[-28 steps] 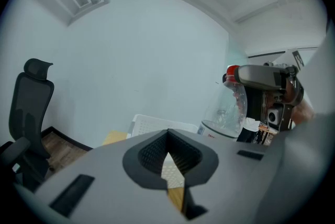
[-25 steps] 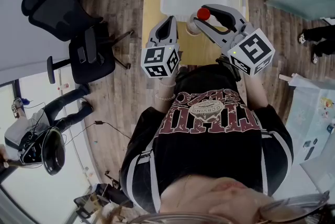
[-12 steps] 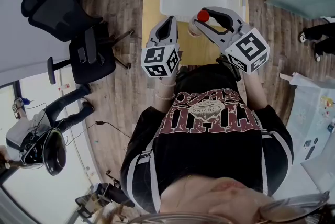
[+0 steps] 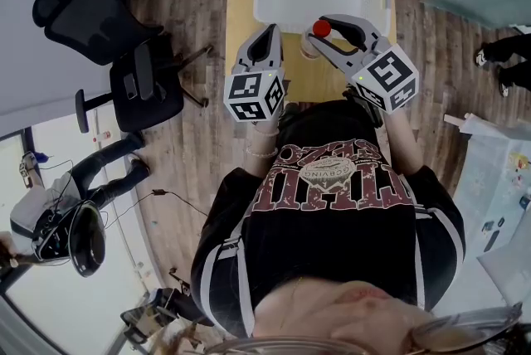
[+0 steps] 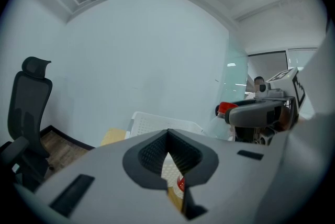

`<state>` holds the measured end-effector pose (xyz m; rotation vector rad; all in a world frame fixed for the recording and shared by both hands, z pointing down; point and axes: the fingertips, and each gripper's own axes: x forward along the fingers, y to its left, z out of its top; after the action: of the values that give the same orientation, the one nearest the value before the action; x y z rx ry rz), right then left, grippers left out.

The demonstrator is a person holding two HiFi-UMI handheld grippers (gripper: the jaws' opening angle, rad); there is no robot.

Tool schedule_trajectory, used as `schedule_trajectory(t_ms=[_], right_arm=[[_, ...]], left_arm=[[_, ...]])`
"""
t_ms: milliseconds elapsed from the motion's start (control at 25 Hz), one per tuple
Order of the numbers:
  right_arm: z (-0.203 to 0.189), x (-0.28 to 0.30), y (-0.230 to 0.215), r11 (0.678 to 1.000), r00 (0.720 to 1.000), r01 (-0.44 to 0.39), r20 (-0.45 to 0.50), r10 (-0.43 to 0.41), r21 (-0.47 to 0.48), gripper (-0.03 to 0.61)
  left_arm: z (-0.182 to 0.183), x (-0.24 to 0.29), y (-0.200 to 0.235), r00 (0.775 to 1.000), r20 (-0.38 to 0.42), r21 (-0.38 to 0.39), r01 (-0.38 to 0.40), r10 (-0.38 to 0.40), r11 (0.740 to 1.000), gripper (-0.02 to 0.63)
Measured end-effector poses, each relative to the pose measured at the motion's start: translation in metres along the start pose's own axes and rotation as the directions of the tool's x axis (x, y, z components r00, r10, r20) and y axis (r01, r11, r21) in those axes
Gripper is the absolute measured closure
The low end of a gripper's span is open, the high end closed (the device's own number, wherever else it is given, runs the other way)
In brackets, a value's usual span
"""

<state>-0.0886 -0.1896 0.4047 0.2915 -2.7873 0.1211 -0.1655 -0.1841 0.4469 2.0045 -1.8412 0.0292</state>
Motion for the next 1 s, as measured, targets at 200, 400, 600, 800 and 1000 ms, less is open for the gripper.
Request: schedule_trajectory(t_ms=[200, 400, 600, 800, 1000], right_arm=[[-0.013, 0.001, 0.000, 1.000, 1.000, -0.007, -0.012, 0.007, 0.008, 0.414], [-0.025, 0.000, 0.001, 1.000, 1.000, -0.014, -0.024, 0.014, 0.009, 0.414], [-0.039, 0.002, 0.001, 1.000, 0.999, -0.014, -0.032, 0.014, 0.001, 0.414], [-0.055, 0.001, -0.001, 1.000, 0.999, -0.011, -0.040, 0.011, 0.008, 0.414], [-0.068, 0.002, -0.001, 1.000, 0.999, -0.017, -0.045, 0.017, 0.008, 0.414]], left_arm=[[-0.001, 0.000, -0.003, 1.000, -0.004, 0.003, 0.001, -0.001, 1.000, 0.566], [-0.003, -0.001, -0.007, 1.000, -0.008, 0.008, 0.003, -0.003, 1.000, 0.566], [-0.005, -0.001, -0.012, 1.000, -0.011, 0.015, 0.005, -0.005, 1.000, 0.566], [-0.007, -0.004, -0.016, 1.000, -0.013, 0.018, 0.003, -0.003, 1.000, 0.566], [-0.007, -0.005, -0.019, 1.000, -0.014, 0.020, 0.002, -0.001, 1.000, 0.566]])
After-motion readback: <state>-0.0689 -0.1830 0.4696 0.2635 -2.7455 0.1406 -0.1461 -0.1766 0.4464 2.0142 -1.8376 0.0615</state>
